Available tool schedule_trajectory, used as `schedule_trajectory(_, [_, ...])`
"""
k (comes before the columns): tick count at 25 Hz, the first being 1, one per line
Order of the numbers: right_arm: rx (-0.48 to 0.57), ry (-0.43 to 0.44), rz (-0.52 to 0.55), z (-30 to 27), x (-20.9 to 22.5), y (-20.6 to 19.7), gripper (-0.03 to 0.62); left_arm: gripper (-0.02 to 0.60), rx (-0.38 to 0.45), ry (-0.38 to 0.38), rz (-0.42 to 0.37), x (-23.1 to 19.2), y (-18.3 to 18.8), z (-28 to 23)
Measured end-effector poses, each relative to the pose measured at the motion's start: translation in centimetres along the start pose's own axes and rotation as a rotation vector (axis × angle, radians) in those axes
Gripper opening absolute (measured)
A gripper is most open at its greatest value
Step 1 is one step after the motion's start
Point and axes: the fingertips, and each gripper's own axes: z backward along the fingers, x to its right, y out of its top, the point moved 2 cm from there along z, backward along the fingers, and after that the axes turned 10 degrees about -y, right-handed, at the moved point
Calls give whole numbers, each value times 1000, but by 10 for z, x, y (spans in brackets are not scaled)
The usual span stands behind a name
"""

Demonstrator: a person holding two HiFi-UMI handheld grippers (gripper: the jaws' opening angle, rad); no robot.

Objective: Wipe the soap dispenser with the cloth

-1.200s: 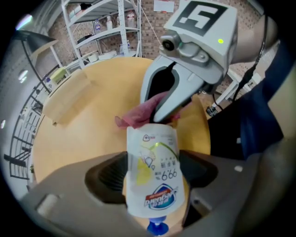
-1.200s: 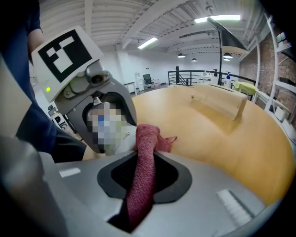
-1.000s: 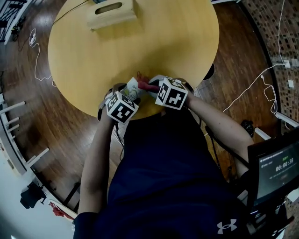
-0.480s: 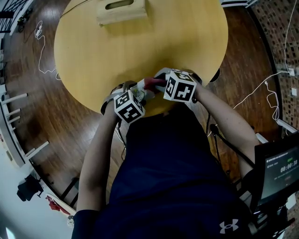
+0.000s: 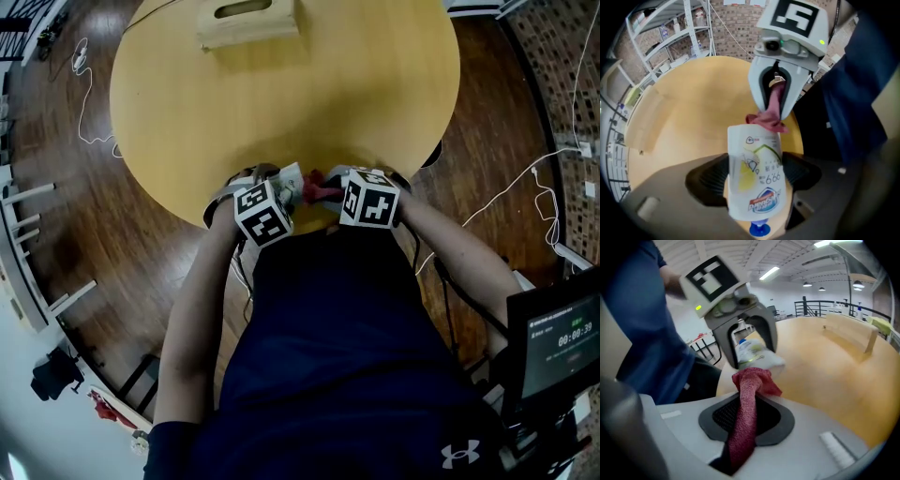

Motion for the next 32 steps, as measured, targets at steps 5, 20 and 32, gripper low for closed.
schedule_trajectory(5, [-34,12,181,-3,-16,-3,74,368,-9,-23,-1,0,-4,-1])
schedule_trajectory(20, [-4,-24,25,-7,6,12,74,373,-25,-40,21,0,-10,-9])
schedule_trajectory(32, [224,-468,-658,66,141,-44,131,381,384,264,386,-1,-66,51])
